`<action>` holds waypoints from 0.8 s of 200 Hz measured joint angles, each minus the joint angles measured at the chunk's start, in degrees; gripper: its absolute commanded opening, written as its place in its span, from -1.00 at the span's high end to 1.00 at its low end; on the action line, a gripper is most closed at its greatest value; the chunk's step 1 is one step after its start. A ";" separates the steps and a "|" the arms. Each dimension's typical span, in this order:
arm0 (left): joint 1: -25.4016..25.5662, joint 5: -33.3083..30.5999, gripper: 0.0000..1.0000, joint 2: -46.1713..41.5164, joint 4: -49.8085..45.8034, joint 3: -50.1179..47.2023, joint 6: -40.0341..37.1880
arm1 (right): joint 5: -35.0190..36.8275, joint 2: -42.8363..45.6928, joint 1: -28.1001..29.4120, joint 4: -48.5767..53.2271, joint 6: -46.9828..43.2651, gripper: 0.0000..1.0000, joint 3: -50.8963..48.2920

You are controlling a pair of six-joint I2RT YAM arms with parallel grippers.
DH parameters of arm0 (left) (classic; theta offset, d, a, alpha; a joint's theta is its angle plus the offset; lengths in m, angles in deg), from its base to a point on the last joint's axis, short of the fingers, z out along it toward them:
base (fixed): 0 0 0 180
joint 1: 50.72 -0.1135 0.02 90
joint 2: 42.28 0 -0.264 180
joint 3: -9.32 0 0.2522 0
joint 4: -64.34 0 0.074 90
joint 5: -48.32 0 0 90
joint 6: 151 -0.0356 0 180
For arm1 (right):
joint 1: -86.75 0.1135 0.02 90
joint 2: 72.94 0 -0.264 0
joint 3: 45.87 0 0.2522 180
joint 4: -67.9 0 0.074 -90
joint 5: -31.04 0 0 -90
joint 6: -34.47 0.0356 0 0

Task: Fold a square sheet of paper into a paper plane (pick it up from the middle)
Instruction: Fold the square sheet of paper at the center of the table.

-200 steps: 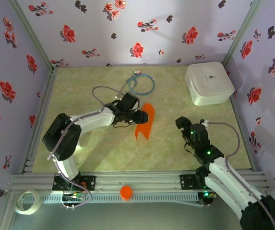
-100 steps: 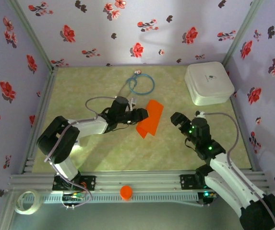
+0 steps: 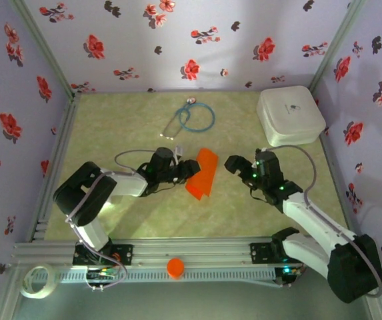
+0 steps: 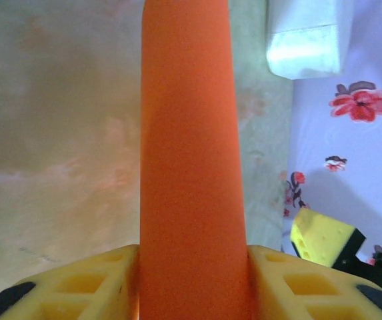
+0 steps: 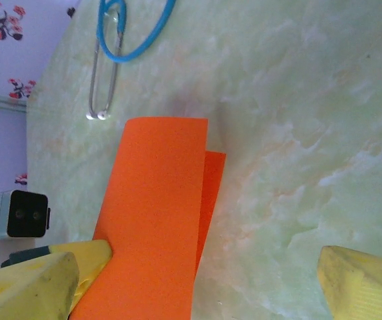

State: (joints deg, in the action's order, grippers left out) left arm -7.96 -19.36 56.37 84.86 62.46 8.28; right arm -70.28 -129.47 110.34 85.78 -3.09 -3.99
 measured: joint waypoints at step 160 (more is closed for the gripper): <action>3.54 -7.76 -0.19 -1.27 -35.67 13.73 -15.69 | -6.16 -8.79 0.00 -0.52 0.07 -0.81 0.66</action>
State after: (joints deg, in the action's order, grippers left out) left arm -4.42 -27.11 55.11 49.19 76.19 -7.41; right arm -76.44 -138.26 110.34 85.26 -3.02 -3.34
